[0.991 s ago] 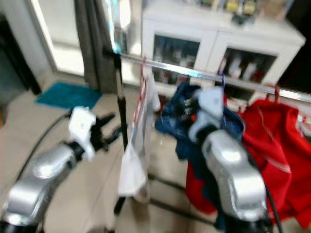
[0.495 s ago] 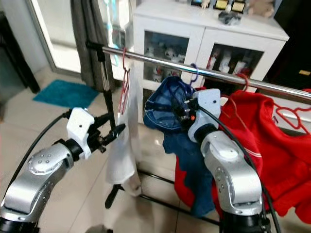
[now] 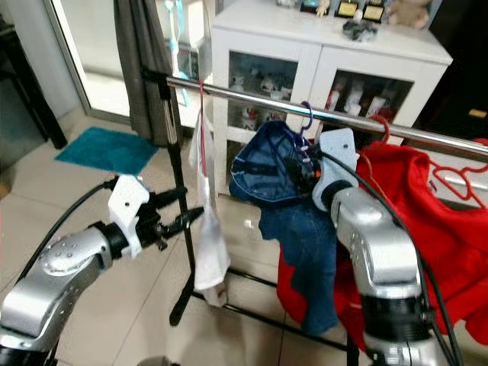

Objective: Hang hanger

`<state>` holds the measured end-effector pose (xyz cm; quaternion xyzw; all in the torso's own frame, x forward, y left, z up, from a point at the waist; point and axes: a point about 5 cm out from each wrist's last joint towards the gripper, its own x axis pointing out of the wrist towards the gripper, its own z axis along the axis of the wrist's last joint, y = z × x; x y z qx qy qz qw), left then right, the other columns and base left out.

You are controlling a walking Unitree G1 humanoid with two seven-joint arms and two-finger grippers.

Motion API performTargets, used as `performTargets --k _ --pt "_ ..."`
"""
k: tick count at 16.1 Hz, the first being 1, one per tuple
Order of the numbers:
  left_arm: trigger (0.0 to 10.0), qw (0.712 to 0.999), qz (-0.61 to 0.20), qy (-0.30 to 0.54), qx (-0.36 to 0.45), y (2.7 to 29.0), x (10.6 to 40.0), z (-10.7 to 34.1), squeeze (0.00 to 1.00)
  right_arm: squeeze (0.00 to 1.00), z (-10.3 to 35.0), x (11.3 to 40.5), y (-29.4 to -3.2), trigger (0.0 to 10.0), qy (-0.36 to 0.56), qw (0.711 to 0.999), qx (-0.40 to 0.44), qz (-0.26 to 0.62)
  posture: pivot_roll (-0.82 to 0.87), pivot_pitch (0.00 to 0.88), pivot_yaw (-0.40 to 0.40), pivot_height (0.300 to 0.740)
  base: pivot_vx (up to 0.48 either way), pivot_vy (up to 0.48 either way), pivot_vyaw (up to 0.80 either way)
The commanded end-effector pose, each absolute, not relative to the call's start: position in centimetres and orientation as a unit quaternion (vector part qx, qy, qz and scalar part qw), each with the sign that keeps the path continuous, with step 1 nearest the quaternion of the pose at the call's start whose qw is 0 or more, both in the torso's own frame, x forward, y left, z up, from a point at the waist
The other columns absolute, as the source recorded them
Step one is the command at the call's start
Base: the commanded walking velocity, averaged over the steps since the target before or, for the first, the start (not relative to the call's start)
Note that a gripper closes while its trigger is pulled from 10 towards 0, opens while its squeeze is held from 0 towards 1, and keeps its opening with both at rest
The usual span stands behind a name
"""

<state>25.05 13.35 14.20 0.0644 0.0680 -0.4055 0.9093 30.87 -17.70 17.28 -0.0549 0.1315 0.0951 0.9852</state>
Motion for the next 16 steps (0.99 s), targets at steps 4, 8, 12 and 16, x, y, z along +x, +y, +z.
performTargets --k 4,8,12,16 --pt "10.0 0.895 -0.435 0.075 0.068 13.8 24.6 14.5 0.0 0.0 17.5 32.7 -17.7 10.0 0.142 0.981 -0.058 0.115 0.04 0.0 -0.03 0.723 0.0 0.0 0.0" --pt "10.0 0.892 -0.44 0.076 0.071 14.0 24.7 14.7 0.0 0.0 17.4 35.1 -17.7 10.0 0.141 0.984 -0.035 0.105 0.05 0.0 -0.029 0.723 0.0 0.0 0.0" --pt "10.0 0.89 -0.444 0.074 0.073 13.9 24.8 14.8 0.0 0.0 17.4 36.7 -17.6 1.0 0.139 0.985 -0.016 0.105 0.06 0.0 -0.021 0.723 0.0 0.0 0.0" --pt "10.0 0.889 -0.446 0.074 0.075 13.9 24.9 14.8 0.0 0.0 17.5 37.6 -16.7 0.0 0.132 0.983 -0.014 0.125 0.06 0.0 -0.022 0.723 0.0 0.0 0.0"
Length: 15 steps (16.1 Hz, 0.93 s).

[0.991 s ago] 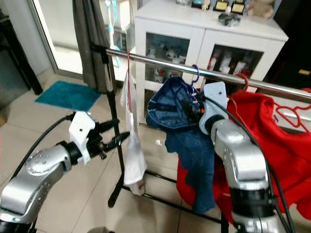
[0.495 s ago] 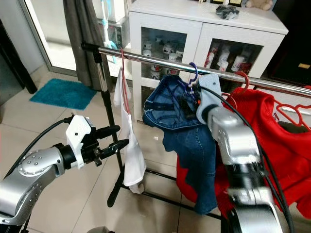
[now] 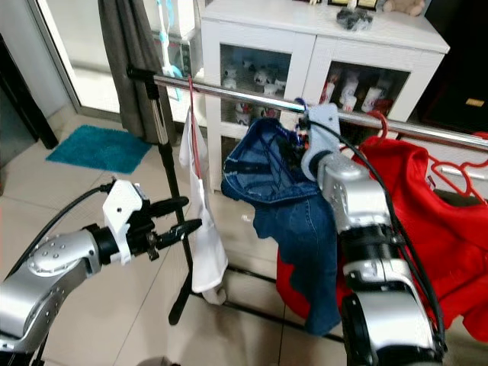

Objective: Hang hanger

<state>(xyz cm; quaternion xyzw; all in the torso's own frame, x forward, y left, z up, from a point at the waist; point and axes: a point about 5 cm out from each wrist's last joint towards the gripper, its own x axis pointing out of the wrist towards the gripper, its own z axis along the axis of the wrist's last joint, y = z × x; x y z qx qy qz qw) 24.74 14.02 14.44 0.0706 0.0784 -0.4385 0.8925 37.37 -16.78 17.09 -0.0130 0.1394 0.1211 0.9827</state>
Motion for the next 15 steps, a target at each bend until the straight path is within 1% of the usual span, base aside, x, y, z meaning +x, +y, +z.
performTargets --k 1,15 --pt "10.0 0.888 -0.447 0.074 0.075 13.83 24.88 14.83 0.0 0.0 17.47 37.62 -16.65 0.0 0.131 0.983 -0.015 0.129 0.06 0.0 -0.022 0.723 0.0 0.0 0.0" --pt "10.0 0.887 -0.447 0.075 0.082 13.59 25.02 14.66 0.0 0.0 16.55 38.21 -16.72 0.0 0.142 0.98 -0.022 0.137 0.05 0.0 -0.024 0.723 0.0 0.0 0.0"
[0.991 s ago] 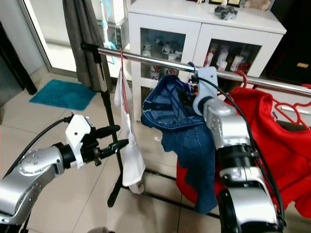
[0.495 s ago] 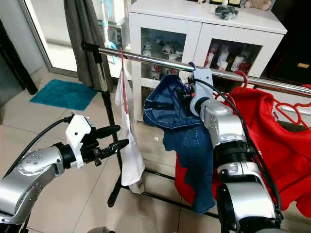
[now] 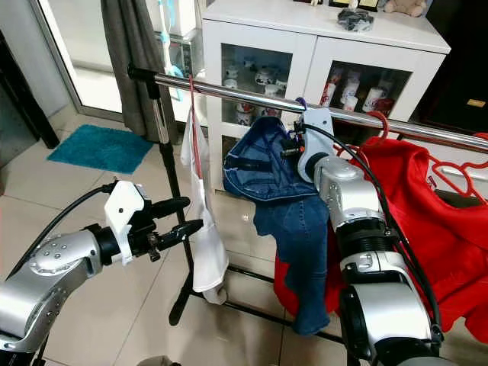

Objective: Hang hanger

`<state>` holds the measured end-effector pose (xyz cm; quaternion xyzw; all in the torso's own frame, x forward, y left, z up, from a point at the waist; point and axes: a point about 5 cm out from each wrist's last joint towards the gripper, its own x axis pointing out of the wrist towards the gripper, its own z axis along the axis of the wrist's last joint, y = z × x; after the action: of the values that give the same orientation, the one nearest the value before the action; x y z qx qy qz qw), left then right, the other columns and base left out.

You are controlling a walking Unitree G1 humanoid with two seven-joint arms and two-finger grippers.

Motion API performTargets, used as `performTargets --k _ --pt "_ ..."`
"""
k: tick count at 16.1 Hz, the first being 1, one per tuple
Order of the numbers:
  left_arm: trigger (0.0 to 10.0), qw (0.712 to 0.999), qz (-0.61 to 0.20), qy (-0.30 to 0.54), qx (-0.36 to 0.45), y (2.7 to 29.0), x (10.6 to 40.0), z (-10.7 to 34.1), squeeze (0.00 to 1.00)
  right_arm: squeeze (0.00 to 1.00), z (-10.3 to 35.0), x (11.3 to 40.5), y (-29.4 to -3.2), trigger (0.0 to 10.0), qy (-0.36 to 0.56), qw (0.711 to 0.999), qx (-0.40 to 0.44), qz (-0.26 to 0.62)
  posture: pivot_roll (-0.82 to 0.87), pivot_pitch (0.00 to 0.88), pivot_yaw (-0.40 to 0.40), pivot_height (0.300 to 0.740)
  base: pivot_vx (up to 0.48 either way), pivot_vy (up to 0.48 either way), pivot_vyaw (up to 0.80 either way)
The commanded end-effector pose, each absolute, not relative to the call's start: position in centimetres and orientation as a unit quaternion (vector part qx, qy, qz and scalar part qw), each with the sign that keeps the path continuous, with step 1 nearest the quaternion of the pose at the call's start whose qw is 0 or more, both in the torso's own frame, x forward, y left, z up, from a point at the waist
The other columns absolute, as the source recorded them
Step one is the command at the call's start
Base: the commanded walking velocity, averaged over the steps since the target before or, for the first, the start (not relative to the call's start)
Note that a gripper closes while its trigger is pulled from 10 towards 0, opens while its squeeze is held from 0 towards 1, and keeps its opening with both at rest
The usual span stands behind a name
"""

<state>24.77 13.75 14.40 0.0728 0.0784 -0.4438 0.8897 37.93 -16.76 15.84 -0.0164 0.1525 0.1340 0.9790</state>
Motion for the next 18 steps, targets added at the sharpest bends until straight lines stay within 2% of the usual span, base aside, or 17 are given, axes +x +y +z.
performTargets --k 1,6,11,15,18 --pt "10.0 0.888 -0.447 0.075 0.082 13.6 25.0 14.6 0.0 0.0 16.5 38.2 -16.7 0.0 0.142 0.98 -0.023 0.136 0.05 0.0 -0.025 0.723 0.0 0.0 0.0" --pt "10.0 0.89 -0.442 0.073 0.081 13.6 25.1 14.6 0.0 0.0 16.3 38.2 -16.5 0.0 0.143 0.98 -0.024 0.134 0.05 0.0 -0.027 0.723 0.0 0.0 0.0" --pt "10.0 0.929 -0.355 0.062 0.088 13.4 26.4 14.3 0.0 0.0 18.0 38.0 -17.2 0.0 0.096 0.99 -0.035 0.094 0.05 0.0 -0.036 0.723 0.0 0.0 0.0" --pt "10.0 0.935 -0.343 0.058 0.071 13.2 26.2 14.0 0.0 0.0 20.6 36.2 -17.2 0.0 0.035 0.996 -0.027 0.079 0.04 0.0 -0.032 0.723 0.0 0.0 0.0" --pt "10.0 0.938 -0.337 0.056 0.06 12.8 26.1 13.9 0.0 0.0 19.5 34.4 -16.3 0.0 0.053 0.993 -0.043 0.099 0.03 0.0 -0.034 0.723 0.0 0.0 0.0"
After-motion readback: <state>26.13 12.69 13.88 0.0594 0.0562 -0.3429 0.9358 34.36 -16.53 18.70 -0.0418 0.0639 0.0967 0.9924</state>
